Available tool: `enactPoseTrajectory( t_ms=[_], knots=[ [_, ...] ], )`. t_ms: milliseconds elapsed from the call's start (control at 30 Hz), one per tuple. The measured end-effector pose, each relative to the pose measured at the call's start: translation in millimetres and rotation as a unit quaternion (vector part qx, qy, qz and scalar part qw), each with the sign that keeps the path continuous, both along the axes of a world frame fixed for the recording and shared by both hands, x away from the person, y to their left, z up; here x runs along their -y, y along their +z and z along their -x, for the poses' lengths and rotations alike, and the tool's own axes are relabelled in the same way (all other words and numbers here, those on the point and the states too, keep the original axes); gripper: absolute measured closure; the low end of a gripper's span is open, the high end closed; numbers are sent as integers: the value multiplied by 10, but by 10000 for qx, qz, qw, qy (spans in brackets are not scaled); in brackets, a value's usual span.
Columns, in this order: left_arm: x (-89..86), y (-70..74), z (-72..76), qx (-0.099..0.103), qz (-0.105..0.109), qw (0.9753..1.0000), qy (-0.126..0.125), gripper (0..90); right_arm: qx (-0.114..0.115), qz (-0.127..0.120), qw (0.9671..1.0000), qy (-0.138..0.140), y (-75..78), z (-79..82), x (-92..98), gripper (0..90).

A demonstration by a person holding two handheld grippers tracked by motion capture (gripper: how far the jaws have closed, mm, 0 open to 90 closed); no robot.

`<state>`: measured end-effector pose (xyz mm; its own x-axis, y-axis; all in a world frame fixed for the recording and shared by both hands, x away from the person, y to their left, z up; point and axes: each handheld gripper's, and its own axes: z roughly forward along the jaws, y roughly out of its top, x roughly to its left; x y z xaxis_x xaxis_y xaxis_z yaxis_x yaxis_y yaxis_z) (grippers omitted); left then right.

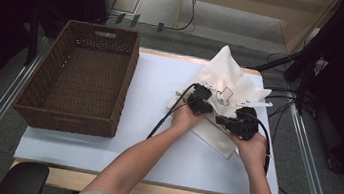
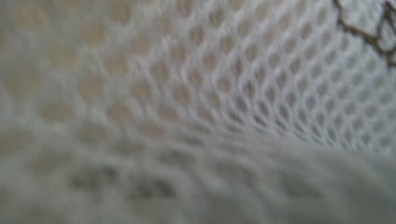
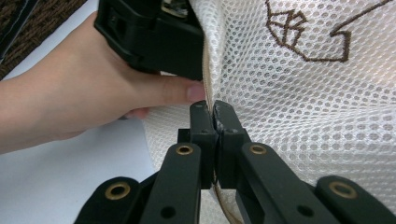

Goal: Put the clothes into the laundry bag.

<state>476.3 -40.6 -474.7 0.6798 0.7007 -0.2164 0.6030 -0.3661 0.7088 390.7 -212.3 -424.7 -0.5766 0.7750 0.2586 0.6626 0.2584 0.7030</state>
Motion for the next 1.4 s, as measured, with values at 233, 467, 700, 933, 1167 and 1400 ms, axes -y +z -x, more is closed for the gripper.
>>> enactPoseTrajectory(
  t_ms=[233,467,700,933,1167,1400],
  knots=[
    [-176,90,152,84,12,9997,-228,629,-4,35,10000,3,1,0,-10,898],
    [-383,220,273,170,-22,9992,-367,598,5,59,10000,12,1,1,-21,897],
    [-552,310,375,83,-95,9986,-518,570,2,80,10000,20,-13,1,-28,895],
    [-758,414,468,210,-44,9988,-444,544,-23,186,9998,92,-60,-7,-48,893],
    [-995,505,454,352,-150,9992,-82,491,-190,298,9993,91,-155,-39,-47,890],
    [-1186,420,361,196,-301,9989,312,415,-381,462,9982,13,-299,-87,-6,889]
  ],
)
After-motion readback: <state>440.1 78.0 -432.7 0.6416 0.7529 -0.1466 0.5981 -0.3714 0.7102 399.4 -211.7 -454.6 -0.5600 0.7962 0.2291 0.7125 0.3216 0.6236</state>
